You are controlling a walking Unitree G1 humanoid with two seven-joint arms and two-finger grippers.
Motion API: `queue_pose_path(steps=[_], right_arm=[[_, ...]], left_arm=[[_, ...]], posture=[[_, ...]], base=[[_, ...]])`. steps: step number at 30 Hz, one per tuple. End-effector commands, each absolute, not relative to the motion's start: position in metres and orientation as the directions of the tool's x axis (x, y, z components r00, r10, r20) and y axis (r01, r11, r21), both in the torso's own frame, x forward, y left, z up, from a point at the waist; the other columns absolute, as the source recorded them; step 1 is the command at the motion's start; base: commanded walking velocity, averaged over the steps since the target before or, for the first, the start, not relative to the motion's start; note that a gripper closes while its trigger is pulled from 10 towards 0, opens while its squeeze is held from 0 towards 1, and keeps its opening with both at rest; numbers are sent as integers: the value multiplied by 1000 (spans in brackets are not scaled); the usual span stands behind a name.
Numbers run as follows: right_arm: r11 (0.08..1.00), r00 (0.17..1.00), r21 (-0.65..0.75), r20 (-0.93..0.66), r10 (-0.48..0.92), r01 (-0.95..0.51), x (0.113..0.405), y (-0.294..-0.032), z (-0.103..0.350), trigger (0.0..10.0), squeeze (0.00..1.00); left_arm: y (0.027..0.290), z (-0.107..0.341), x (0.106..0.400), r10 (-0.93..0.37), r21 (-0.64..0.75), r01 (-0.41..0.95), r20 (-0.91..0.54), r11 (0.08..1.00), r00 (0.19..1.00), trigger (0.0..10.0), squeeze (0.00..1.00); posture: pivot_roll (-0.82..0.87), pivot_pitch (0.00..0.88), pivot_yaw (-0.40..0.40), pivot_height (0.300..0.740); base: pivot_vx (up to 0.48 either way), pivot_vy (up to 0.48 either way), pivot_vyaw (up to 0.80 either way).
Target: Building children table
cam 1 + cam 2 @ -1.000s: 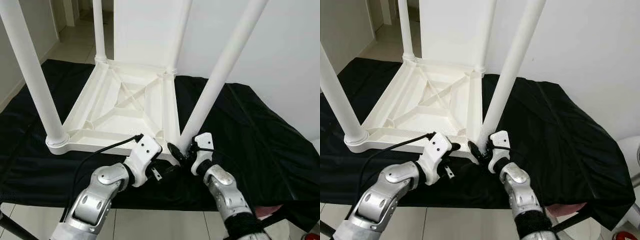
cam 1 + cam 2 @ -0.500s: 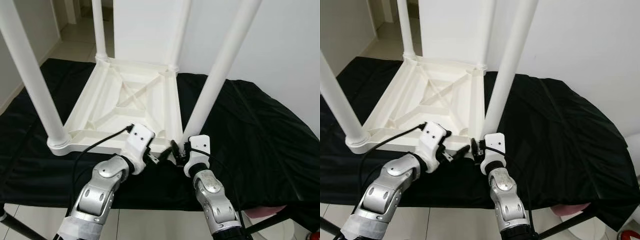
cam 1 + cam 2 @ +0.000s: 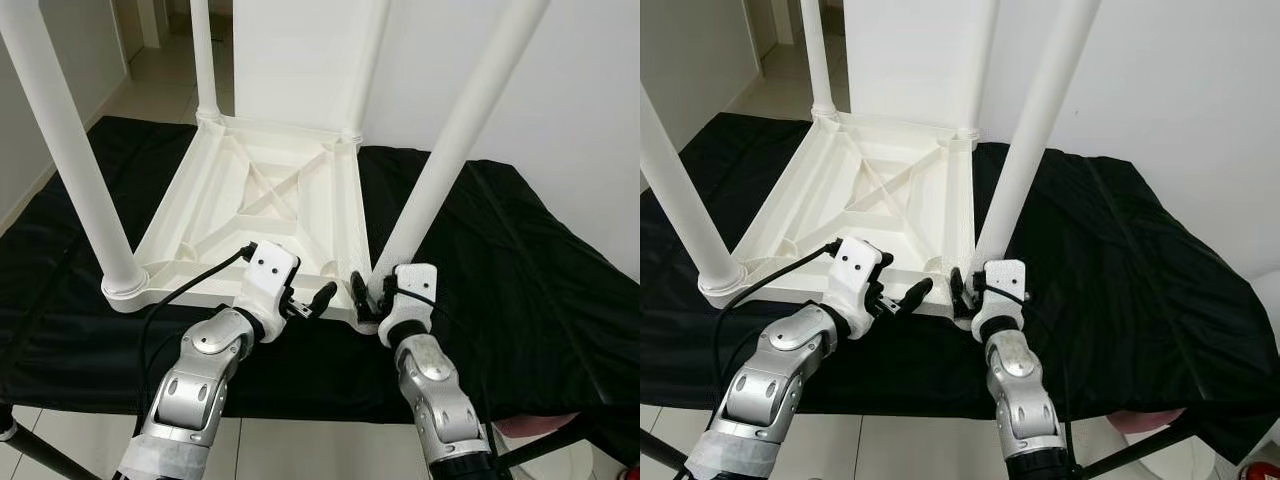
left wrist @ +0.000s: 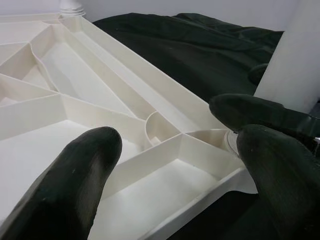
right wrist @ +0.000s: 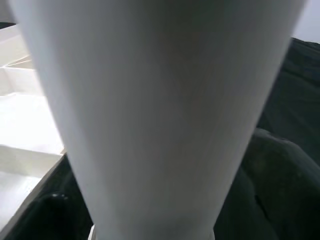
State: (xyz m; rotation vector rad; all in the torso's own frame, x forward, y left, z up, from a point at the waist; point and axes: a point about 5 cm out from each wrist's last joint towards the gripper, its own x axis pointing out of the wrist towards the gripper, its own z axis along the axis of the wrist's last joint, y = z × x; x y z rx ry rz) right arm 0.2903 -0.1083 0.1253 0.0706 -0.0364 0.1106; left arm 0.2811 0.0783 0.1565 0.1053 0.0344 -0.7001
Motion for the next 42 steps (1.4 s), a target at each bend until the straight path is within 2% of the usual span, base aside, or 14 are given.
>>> queue_pose_path(steps=[1, 6, 7, 8, 9, 16, 21, 24, 32, 33, 34, 36, 37, 42], right_arm=[[984, 985, 80, 76, 153, -158, 293, -104, 133, 10000, 1000], [974, 973, 52, 86, 215, -220, 293, -109, 136, 10000, 1000], [964, 963, 52, 83, 256, -261, 293, -110, 136, 10000, 878], [956, 955, 52, 80, 285, -289, 293, -111, 136, 10000, 878], [935, 933, 38, 82, 349, -353, 291, -114, 136, 10000, 0], [799, 798, -74, 57, 600, -596, 292, -139, 139, 10000, 0], [761, 762, -95, 34, 647, -642, 296, -144, 139, 10000, 0], [648, 662, -157, -49, 748, -745, 302, -148, 137, 10000, 0], [558, 573, -152, -77, 816, -815, 311, -142, 138, 10000, 0], [549, 564, -152, -79, 822, -822, 313, -140, 138, 9725, 0], [546, 561, -151, -81, 824, -824, 314, -139, 137, 4510, 0], [544, 559, -151, -81, 825, -825, 314, -139, 137, 4510, 0], [541, 555, -146, -85, 827, -828, 314, -139, 135, 0, 0], [538, 549, -116, -106, 829, -835, 311, -142, 127, 0, 0]], left_arm=[[79, 156, 287, -531, 108, 535, -64, 838, 845, 10000, 0], [79, 158, 288, -537, 117, 541, -62, 833, 841, 10000, 0], [79, 157, 287, -541, 120, 544, -64, 830, 839, 10000, 0], [79, 157, 287, -543, 122, 547, -65, 828, 837, 10000, 0], [78, 155, 285, -551, 133, 555, -70, 821, 832, 10000, 0], [73, 154, 279, -592, 142, 597, -79, 790, 802, 10000, 0], [71, 154, 279, -606, 151, 610, -78, 777, 791, 10000, 0], [66, 155, 277, -630, 150, 634, -76, 759, 773, 10000, 0], [61, 158, 274, -649, 148, 651, -69, 744, 757, 10000, 0], [61, 159, 273, -652, 149, 654, -69, 741, 755, 10000, 0], [61, 159, 272, -653, 150, 655, -69, 741, 754, 10000, 0], [61, 159, 272, -653, 150, 655, -69, 741, 754, 10000, 0], [61, 158, 272, -651, 151, 654, -70, 742, 755, 10000, 0], [63, 159, 271, -648, 149, 650, -71, 745, 758, 10000, 0]], posture=[[3, 0, -98, 740], [1, 0, -98, 740], [-3, 0, -96, 740], [-3, 0, -96, 740], [-5, 0, -96, 740], [-13, 0, -81, 740], [-14, 0, -73, 740], [-11, 0, -68, 740], [10, 0, -73, 740], [16, 0, -75, 740], [20, 0, -80, 740], [20, 0, -80, 740], [24, 0, -83, 740], [28, 0, -86, 740]], base=[[0, 0, 0], [0, 0, 0], [0, 0, 0], [0, 0, 0], [0, 0, 0], [0, 0, 0], [0, 0, 0], [0, 0, 0], [0, 0, 0], [0, 0, 0], [0, 0, 0], [0, 0, 0], [0, 0, 0], [0, 0, 0]])
